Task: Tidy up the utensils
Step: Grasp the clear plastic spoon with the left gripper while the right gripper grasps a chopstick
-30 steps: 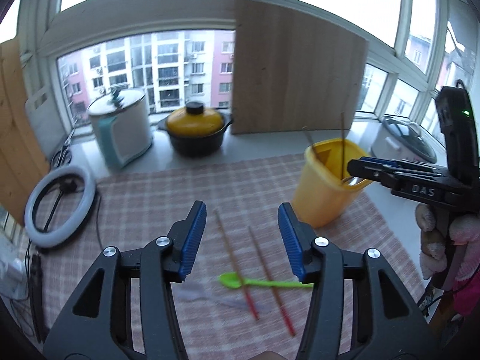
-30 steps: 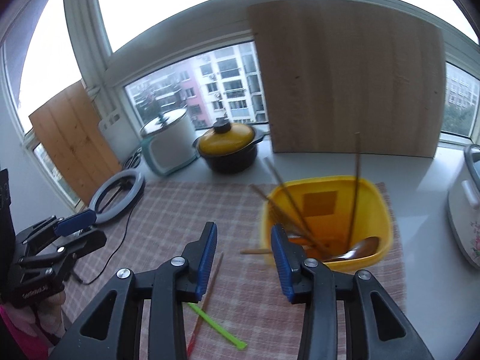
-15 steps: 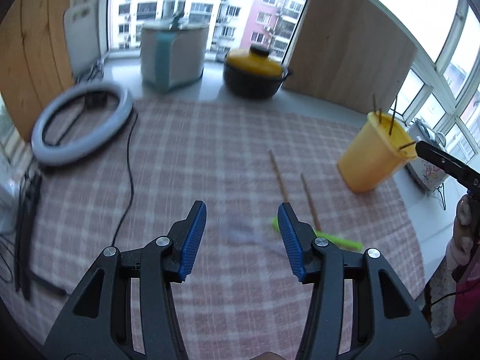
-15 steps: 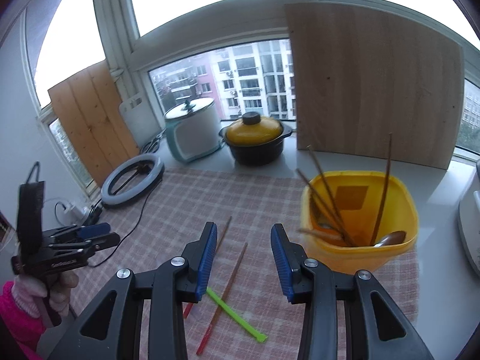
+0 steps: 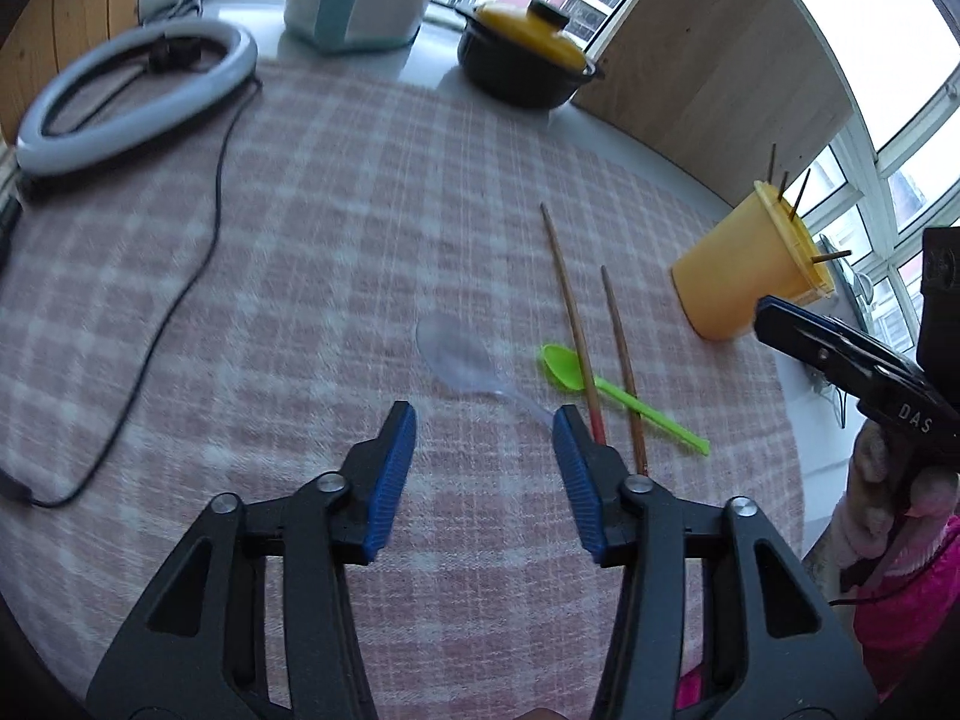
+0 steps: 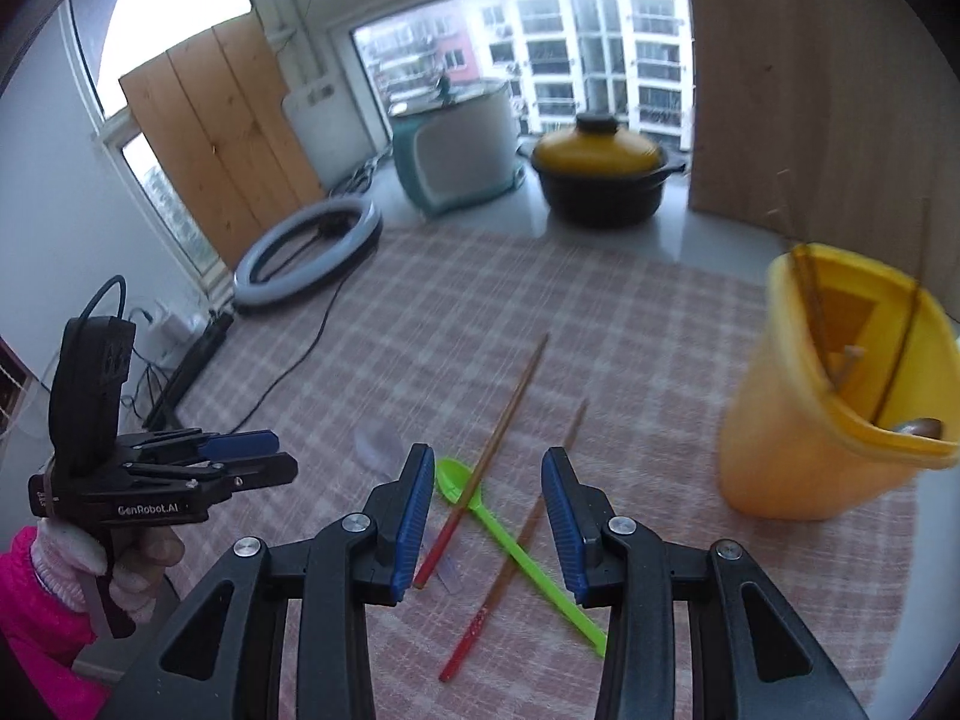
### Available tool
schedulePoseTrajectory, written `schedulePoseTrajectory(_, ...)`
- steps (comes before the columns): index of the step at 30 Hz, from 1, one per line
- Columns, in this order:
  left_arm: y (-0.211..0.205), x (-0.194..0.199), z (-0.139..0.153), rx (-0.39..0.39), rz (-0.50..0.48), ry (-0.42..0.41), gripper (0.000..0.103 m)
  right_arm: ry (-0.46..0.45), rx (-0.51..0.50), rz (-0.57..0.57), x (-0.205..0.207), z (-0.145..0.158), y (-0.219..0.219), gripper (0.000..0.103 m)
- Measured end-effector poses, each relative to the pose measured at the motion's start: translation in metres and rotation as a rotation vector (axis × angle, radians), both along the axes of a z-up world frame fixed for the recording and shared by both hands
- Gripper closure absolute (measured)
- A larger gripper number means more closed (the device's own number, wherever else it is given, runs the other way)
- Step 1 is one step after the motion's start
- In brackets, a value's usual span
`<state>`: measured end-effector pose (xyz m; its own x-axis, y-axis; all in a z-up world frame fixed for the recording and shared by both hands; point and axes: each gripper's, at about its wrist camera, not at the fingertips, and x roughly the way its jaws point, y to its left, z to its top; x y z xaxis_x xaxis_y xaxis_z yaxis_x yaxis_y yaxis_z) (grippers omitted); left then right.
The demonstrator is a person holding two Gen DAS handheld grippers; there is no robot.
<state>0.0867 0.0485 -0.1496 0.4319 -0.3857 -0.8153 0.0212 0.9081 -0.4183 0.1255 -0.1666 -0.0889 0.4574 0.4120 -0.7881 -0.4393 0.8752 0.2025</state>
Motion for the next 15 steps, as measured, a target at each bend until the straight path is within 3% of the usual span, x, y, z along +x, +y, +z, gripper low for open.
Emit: schedulePoseTrajectory(15,0.004,0.027,-0.036,-0.061,0.055,0.074,0.057,0.281,-0.001,-0.027,0.069,-0.063,0.029,0.065)
